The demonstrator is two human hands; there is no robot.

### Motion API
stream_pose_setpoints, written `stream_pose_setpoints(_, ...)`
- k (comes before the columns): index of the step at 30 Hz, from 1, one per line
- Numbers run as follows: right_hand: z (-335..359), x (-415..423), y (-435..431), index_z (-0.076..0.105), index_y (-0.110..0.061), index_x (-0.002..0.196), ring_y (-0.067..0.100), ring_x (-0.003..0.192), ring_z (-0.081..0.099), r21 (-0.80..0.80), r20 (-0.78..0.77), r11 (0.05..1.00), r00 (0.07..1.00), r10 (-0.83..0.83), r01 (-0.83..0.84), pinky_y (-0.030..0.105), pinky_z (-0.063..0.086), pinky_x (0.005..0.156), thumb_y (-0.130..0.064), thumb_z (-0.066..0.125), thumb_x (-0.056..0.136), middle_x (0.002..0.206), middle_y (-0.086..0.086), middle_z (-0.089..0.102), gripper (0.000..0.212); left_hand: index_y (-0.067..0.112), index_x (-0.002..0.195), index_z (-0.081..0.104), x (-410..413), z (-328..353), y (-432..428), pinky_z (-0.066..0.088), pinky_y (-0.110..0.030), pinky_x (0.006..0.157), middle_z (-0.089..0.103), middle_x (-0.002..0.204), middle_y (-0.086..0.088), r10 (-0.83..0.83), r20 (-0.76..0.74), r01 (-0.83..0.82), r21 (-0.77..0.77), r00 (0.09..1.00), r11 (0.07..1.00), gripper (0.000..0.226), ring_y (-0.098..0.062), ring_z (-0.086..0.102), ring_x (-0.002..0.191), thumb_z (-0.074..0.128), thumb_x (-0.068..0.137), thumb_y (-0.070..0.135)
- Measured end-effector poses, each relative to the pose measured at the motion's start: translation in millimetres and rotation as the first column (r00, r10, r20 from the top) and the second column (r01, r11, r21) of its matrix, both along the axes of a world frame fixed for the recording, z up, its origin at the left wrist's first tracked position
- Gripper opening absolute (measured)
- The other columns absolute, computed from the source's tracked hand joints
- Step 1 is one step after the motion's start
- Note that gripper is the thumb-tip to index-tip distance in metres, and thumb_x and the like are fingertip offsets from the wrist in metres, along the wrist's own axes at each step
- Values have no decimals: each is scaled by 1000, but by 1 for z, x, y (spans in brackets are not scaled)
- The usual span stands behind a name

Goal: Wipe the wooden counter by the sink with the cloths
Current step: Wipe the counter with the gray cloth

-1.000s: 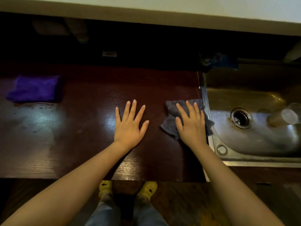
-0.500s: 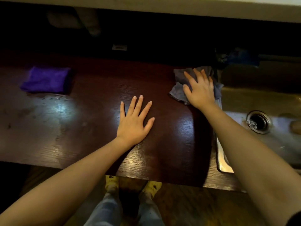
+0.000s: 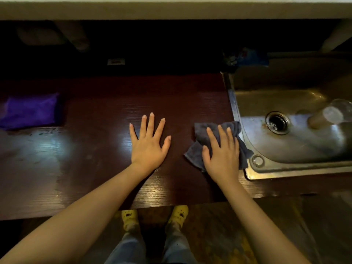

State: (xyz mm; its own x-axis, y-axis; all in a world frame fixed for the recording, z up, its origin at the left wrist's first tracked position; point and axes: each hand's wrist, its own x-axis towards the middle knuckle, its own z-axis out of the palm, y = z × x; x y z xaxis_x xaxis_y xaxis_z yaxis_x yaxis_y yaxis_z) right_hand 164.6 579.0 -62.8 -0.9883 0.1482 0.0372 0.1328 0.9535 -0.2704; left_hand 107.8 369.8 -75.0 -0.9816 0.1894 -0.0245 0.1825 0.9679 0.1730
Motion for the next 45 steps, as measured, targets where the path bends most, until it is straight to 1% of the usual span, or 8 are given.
stream_pose_setpoints(12, 2, 35, -82, 33, -18, 144, 38, 143, 17, 50, 10, 960, 961, -275, 275, 57, 16, 114, -41, 40, 90, 151, 18, 30, 59, 30, 146, 9, -8, 6, -15, -12, -53, 111, 0, 159, -5, -113, 130, 102, 92, 985, 991, 58, -22, -9, 145, 21, 94, 51)
stream_pose_setpoints(18, 1, 50, -136, 27, -20, 146, 36, 144, 12, 61, 53, 969, 969, -241, 238, 57, 16, 114, -47, 29, 91, 154, 15, 26, 61, 32, 144, 19, -10, 10, -79, -2, -53, 113, 10, 158, 1, -201, 73, 197, 66, 977, 978, 54, -21, 1, 146, 29, 93, 48)
stream_pose_setpoints(27, 5, 50, -216, 26, -19, 147, 38, 144, 9, 39, 89, 994, 990, -108, 105, 56, 8, 114, -46, 39, 89, 155, 16, 23, 65, 32, 142, 27, 3, 9, -206, 10, -56, 112, 23, 155, -2, -117, 51, 118, -21, 992, 993, 61, -24, 14, 144, 22, 86, 55)
stream_pose_setpoints(30, 6, 44, -250, 25, -19, 147, 39, 144, 9, 30, 105, 999, 994, -27, 24, 58, 7, 113, -46, 38, 89, 155, 16, 23, 65, 30, 143, 27, 6, 9, -228, 9, -48, 114, 22, 155, -3, -144, 50, 139, 82, 988, 987, 60, -20, 10, 144, 23, 88, 52)
stream_pose_setpoints(32, 6, 40, -269, 24, -19, 147, 40, 143, 10, 26, 114, 999, 993, 21, -24, 60, 8, 113, -47, 37, 89, 155, 16, 23, 65, 30, 143, 22, 3, 11, -235, 3, -40, 116, 21, 155, -1, -133, 84, 109, 243, 988, 964, 55, -13, 6, 143, 25, 90, 47)
stream_pose_setpoints(37, 7, 31, -319, 25, -18, 146, 41, 143, 8, -1, 134, 986, 977, 163, -164, 62, 10, 113, -46, 40, 89, 155, 16, 22, 66, 36, 140, 15, -2, 21, -247, 9, -25, 115, 23, 150, 13, -83, 153, -30, 618, 985, 785, 49, -3, 9, 142, 28, 92, 38)
stream_pose_setpoints(41, 6, 25, -354, 29, -18, 145, 41, 143, 11, 3, 133, 962, 953, 270, -273, 62, 11, 113, -47, 42, 87, 154, 16, 26, 67, 48, 135, 18, 7, 26, -262, 9, -4, 108, 21, 143, 33, -108, 148, -22, 684, 983, 729, 45, 11, 9, 138, 29, 92, 39)
stream_pose_setpoints(45, 12, 23, -368, 25, -19, 146, 40, 144, 4, -40, 134, 945, 935, 327, -325, 60, 1, 114, -47, 42, 88, 156, 15, 21, 66, 57, 130, 25, 22, 31, -281, 12, -4, 108, 24, 136, 44, -72, 130, -49, 739, 989, 672, 42, 11, 15, 137, 33, 93, 38)
